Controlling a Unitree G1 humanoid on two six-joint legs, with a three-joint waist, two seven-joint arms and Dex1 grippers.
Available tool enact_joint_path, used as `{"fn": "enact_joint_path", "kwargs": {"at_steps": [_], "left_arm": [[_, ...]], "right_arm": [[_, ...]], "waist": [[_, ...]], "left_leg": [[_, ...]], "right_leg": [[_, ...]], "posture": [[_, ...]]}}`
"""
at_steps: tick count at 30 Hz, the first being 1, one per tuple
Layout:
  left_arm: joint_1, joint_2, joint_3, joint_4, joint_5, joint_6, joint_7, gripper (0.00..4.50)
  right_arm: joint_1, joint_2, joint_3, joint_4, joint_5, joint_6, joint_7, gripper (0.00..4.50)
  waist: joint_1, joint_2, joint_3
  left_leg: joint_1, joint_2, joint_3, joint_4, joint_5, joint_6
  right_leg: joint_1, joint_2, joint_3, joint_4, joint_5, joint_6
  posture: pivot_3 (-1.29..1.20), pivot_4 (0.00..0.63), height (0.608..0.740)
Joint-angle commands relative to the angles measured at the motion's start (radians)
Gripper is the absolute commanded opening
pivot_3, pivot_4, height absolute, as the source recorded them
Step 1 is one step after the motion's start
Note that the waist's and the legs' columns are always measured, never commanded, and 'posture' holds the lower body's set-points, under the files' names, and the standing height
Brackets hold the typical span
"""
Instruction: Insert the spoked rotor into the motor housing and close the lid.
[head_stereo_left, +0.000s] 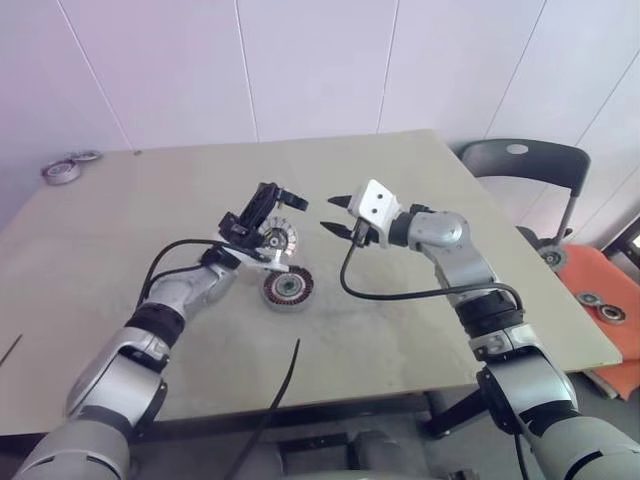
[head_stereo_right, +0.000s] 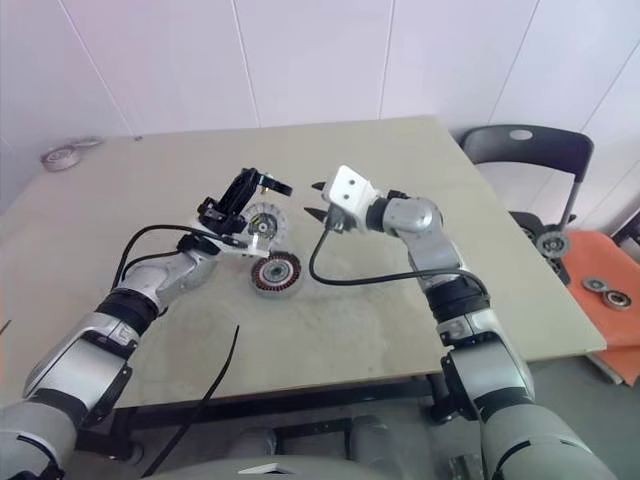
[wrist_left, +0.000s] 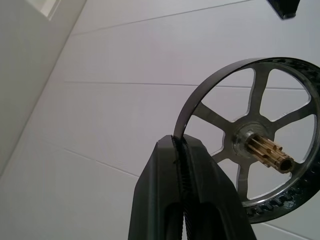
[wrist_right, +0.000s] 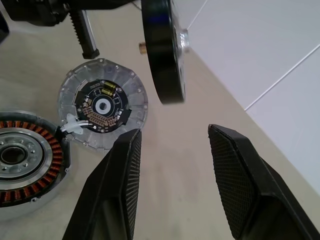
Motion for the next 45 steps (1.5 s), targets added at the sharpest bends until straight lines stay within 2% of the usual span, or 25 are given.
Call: {"fn": "enact_joint_path", "kwargs": {"at_steps": [1,27,32,33,40,45], "left_arm": [[-0.055,-0.013,-0.018,0.025,-0.01,-0.005,0.038,0.0],[-0.076,-0.072,-0.073,0.036,-0.037,-0.037,0.027,0.0],[-0.075,-0.071,-0.072,0.037,-0.04,-0.036,0.028,0.0],[-0.074,-0.07,-0.073,0.035,-0.041,-0.035,0.027,0.0],[-0.07,-0.063,-0.058,0.04,-0.071,-0.036,0.011,0.0],[-0.044,-0.039,-0.014,-0.006,-0.161,-0.079,-0.073,0.0]], "right_arm": [[-0.027,0.006,-0.012,-0.037,0.007,-0.004,-0.01,2.22],[-0.039,0.049,-0.021,-0.031,0.008,0.033,-0.068,2.22],[-0.044,0.045,-0.018,-0.018,0.0,0.013,-0.075,0.62],[-0.044,0.045,-0.018,-0.017,-0.002,0.011,-0.076,0.45],[-0.055,0.051,-0.017,0.01,-0.017,-0.006,-0.085,0.45],[-0.076,0.05,-0.014,0.066,-0.059,-0.072,-0.138,0.45]], "waist": [[0.0,0.0,0.0],[0.0,0.0,0.0],[0.0,0.0,0.0],[0.0,0.0,0.0],[0.0,0.0,0.0],[-0.001,0.0,0.0]], "left_leg": [[0.0,0.0,0.0,0.0,0.0,0.0],[0.0,0.0,0.0,0.0,0.0,0.0],[0.0,0.0,0.0,0.0,0.0,0.0],[0.0,0.0,0.0,0.0,0.0,0.0],[0.0,0.0,0.0,0.0,0.0,0.0],[0.0,0.0,0.0,0.0,0.0,0.0]], "right_leg": [[0.0,0.0,0.0,0.0,0.0,0.0],[0.0,0.0,0.0,0.0,0.0,0.0],[0.0,0.0,0.0,0.0,0.0,0.0],[0.0,0.0,0.0,0.0,0.0,0.0],[0.0,0.0,0.0,0.001,0.0,0.0],[0.0,0.0,0.0,0.001,0.0,0.0]], "posture": [[0.0,0.0,0.74],[0.0,0.0,0.74],[0.0,0.0,0.74],[0.0,0.0,0.74],[0.0,0.0,0.74],[0.0,0.0,0.74]]}}
